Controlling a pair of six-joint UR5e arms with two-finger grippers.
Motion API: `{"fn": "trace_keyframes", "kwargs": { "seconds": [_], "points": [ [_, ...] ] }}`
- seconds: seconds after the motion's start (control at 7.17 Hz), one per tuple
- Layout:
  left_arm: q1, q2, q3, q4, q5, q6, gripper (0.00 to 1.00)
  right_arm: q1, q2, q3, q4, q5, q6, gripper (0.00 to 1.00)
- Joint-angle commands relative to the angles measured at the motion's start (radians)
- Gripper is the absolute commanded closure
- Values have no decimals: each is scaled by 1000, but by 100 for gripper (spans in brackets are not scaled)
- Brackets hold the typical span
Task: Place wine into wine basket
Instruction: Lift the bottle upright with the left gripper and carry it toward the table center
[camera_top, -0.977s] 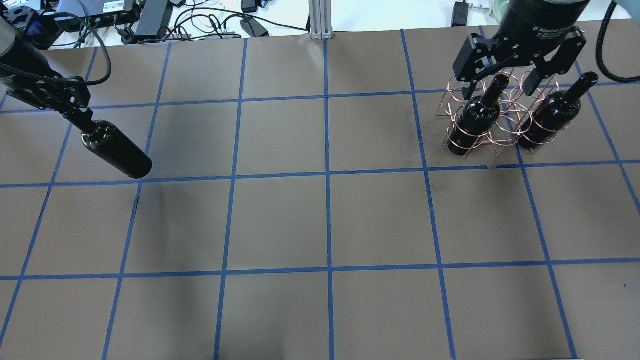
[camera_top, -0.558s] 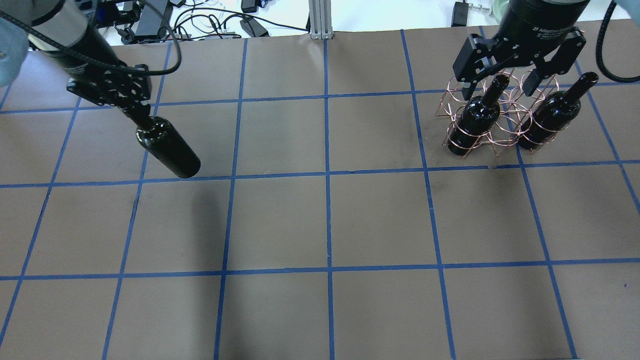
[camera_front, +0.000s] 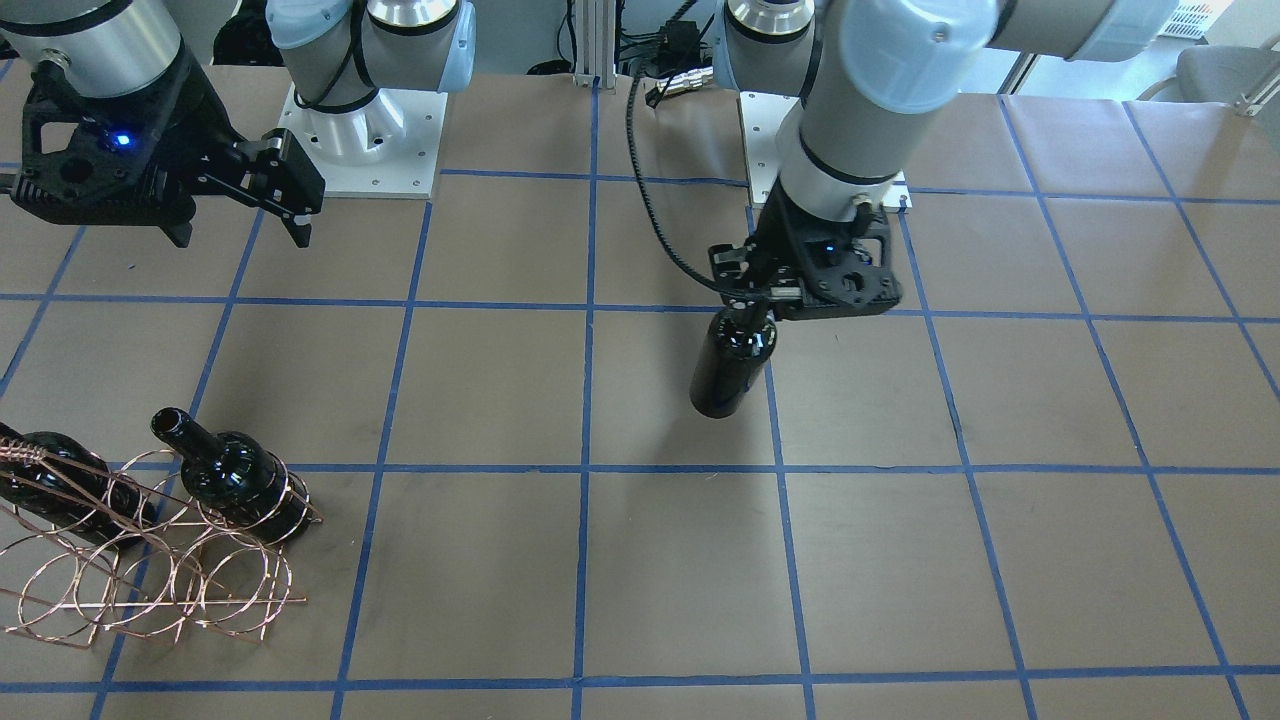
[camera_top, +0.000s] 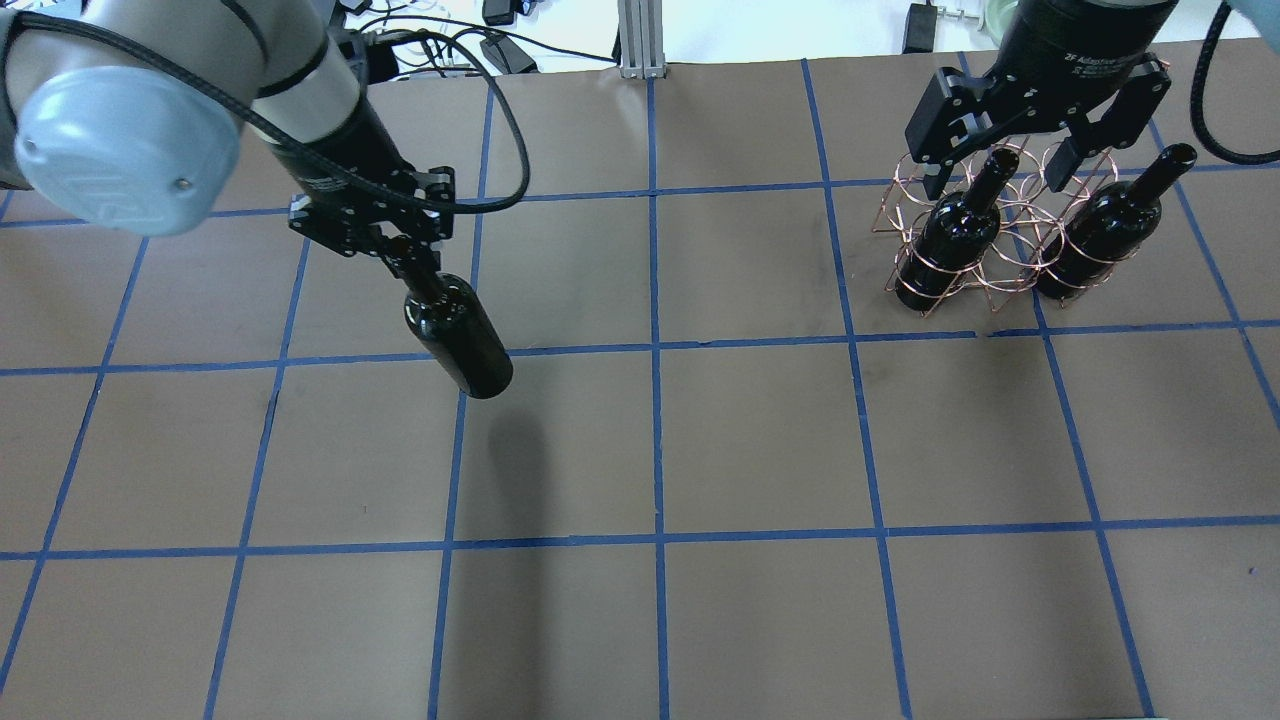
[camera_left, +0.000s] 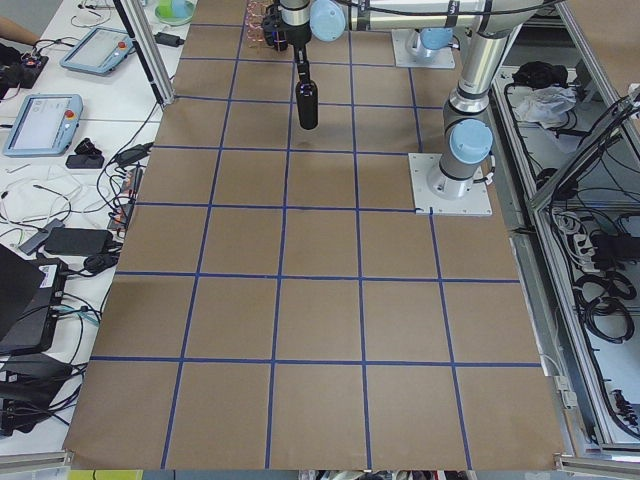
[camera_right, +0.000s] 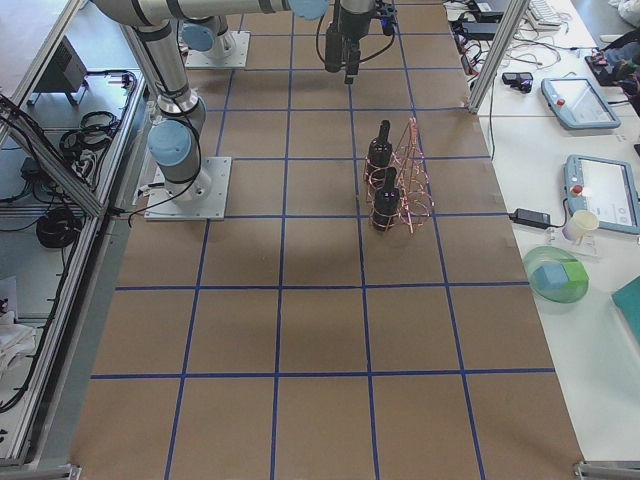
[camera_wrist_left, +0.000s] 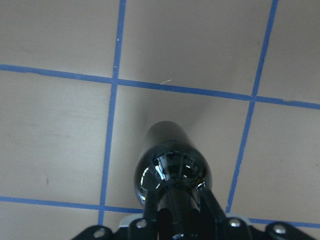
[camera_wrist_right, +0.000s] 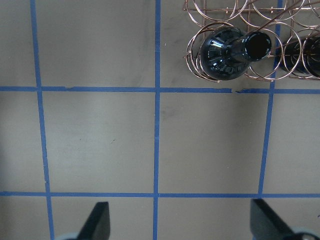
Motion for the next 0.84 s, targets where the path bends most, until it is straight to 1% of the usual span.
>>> {"fn": "trace_keyframes", "kwargs": {
  "seconds": [0.0,0.14,0.28,0.42,0.7],
  "points": [
    [-110,-15,-8,50,2,-196,100,0,-1,0,0,0,12,0],
    [-140,-13,-12,43,5,-241,100,0,3,0,0,0,14,0],
    [-183,-15,-33,43,7,-314,100,0,6,2,-3,-2,14,0],
    [-208,-13,-64,53,23,-333,100,0,6,2,-6,-3,14,0],
    [-213,8,-78,53,27,-364,100,0,3,20,-11,-3,14,0]
  ]
}}
